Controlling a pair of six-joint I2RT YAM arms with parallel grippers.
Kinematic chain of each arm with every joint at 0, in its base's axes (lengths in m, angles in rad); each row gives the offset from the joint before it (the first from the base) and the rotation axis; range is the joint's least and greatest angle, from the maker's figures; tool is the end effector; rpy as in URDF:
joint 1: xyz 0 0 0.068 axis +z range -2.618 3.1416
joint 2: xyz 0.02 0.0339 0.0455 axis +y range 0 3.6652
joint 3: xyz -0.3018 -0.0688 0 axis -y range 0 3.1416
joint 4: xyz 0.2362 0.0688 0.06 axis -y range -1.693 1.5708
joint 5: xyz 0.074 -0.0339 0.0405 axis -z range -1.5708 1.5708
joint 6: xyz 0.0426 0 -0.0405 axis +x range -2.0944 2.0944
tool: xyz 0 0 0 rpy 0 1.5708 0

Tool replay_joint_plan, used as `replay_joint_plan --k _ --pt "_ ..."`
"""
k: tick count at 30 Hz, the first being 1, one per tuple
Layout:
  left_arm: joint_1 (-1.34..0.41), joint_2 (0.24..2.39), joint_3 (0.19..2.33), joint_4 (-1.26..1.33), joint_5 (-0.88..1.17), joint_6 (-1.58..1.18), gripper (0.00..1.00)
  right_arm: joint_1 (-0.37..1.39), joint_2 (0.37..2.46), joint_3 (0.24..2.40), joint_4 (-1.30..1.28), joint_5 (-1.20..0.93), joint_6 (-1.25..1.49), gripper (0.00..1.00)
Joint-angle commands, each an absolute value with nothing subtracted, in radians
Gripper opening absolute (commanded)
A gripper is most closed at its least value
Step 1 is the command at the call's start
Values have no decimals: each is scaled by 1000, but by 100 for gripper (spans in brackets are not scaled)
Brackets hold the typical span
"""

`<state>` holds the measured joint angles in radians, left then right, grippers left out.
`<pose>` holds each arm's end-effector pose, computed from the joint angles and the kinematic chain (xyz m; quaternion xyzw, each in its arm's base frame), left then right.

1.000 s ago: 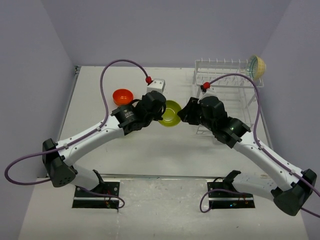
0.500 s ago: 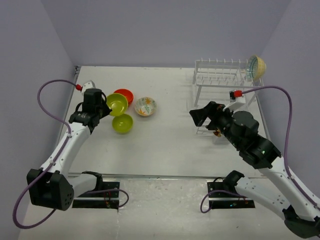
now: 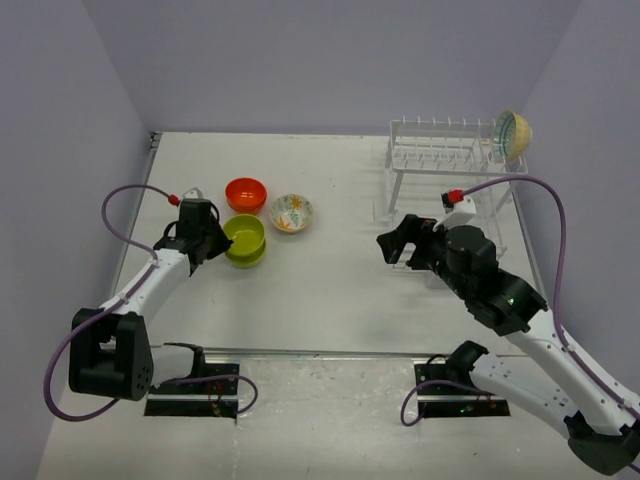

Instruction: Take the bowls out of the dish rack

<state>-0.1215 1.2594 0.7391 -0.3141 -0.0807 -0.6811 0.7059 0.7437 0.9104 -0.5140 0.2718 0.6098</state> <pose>0.2392 -0.0257 0.2491 -0.2714 0.8920 -0.1058 0.3458 0.1056 0.0750 0.3770 0.0388 0.8139 0.2601 0.5181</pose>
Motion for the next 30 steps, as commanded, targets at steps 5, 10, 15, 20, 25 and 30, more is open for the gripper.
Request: replay_joint_plan --k 5,10,15,20,25,30 --pt "-136 1203 687 -221 -98 -696 0 706 704 896 -503 302 600 97" --pt "-152 1204 696 -236 -123 -686 0 706 710 899 -505 307 591 97" --pt "-153 1233 710 -244 -132 -669 0 706 724 891 -492 298 592 97" --pt "-155 1233 712 -248 -150 -667 2 704 732 882 -488 293 594 97" --pt "-155 1243 732 -250 -137 -640 2 706 727 861 -466 287 589 97" --pt "-155 1244 730 -250 -141 -621 8 706 736 848 -457 275 592 97"
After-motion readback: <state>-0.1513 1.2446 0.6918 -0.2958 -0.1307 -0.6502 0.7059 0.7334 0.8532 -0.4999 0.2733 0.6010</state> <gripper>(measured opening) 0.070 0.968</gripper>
